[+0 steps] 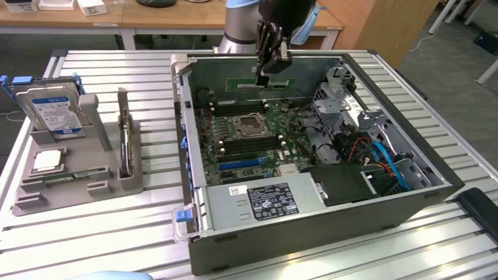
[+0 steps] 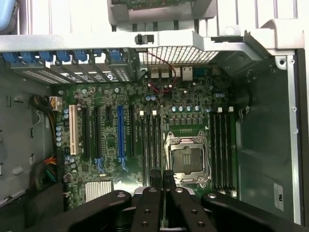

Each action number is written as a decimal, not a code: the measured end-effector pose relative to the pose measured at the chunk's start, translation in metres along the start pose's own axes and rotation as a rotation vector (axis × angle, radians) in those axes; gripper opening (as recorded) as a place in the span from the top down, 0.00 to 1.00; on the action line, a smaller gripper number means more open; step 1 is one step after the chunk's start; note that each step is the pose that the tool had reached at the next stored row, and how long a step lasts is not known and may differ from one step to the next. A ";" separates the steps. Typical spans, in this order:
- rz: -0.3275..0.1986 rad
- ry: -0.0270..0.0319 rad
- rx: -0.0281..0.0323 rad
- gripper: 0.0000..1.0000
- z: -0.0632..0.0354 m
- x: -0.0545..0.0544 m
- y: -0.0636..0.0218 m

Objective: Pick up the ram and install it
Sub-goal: 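Insert the ram into the slot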

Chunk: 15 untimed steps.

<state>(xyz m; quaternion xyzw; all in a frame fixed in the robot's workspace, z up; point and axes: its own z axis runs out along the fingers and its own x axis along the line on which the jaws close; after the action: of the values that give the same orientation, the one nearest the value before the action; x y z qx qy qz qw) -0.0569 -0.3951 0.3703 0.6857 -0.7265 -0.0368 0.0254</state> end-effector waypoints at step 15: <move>0.000 0.0001 0.0000 0.87 0.0271 0.000 -0.0021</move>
<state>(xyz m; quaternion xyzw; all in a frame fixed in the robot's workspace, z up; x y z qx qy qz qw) -0.0572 -0.3951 0.3431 0.6857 -0.7265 -0.0368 0.0255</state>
